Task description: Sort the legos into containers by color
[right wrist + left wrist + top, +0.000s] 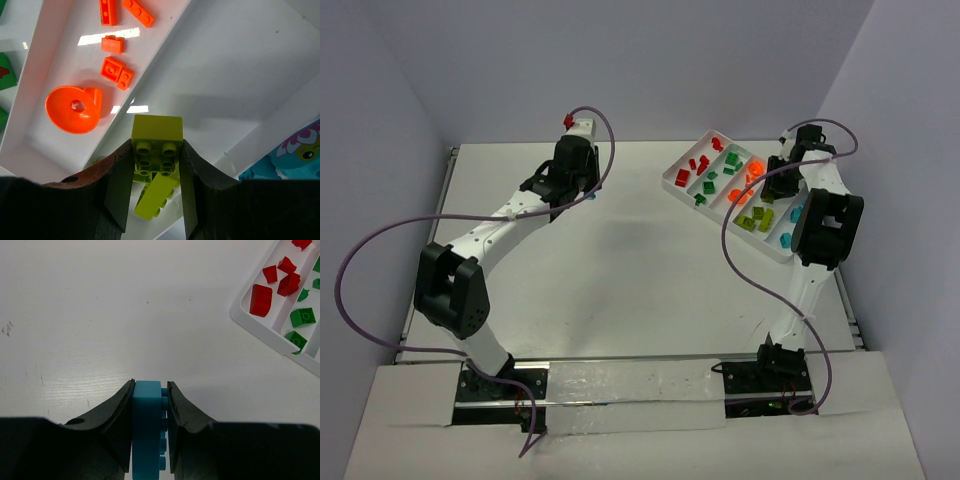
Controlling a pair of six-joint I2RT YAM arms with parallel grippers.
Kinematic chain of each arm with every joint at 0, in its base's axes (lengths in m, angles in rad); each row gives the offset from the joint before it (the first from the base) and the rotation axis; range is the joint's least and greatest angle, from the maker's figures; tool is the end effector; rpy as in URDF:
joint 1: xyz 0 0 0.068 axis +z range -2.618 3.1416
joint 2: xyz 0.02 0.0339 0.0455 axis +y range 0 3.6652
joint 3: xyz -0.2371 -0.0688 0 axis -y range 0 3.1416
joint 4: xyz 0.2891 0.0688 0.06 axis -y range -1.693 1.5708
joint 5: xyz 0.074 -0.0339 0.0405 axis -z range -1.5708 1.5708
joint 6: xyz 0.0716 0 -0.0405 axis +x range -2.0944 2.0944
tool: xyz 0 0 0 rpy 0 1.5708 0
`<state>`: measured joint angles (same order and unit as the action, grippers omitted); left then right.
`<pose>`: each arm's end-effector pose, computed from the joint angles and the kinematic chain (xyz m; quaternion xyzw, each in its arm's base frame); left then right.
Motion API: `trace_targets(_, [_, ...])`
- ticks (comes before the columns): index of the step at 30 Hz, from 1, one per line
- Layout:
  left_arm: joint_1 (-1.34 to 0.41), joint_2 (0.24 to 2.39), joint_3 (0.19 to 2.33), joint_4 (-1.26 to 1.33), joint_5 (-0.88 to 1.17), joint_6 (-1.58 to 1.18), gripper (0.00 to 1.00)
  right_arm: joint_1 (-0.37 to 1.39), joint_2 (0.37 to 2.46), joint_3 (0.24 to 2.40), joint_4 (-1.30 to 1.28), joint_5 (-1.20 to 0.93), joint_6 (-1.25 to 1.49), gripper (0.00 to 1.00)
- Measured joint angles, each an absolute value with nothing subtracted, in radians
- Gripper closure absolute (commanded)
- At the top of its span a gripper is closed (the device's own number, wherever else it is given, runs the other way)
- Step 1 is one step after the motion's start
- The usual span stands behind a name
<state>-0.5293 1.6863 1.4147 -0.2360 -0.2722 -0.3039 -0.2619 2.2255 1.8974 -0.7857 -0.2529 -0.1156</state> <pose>0.4127 -0.2191 0.2598 0.0277 0.8563 -0.0963 0.5066 0.5075 -0.1175 0.1366 0.0421 0.9657 0.0785 0.2438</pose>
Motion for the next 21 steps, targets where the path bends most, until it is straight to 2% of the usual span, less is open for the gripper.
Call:
trace_targets(8, [-0.529,1.687,1.427,-0.244,-0.269,-0.309,1.00,-0.262,2.256,1.945,-0.794,-0.289,-0.082,0.36])
trace_targets(19, [-0.503,1.685,1.446,-0.268,-0.136,-0.371,1.00,-0.262,2.227,1.929,-0.823,-0.369,-0.064,0.30])
trace_targets(20, [-0.495,1.682,1.446,-0.269,-0.105,-0.387,1.00,-0.259,2.200,1.910,-0.819,-0.394,-0.059,0.28])
trace_targets(21, [-0.485,1.676,1.446,-0.270,-0.069,-0.407,1.00,-0.257,2.162,1.882,-0.813,-0.423,-0.052,0.21])
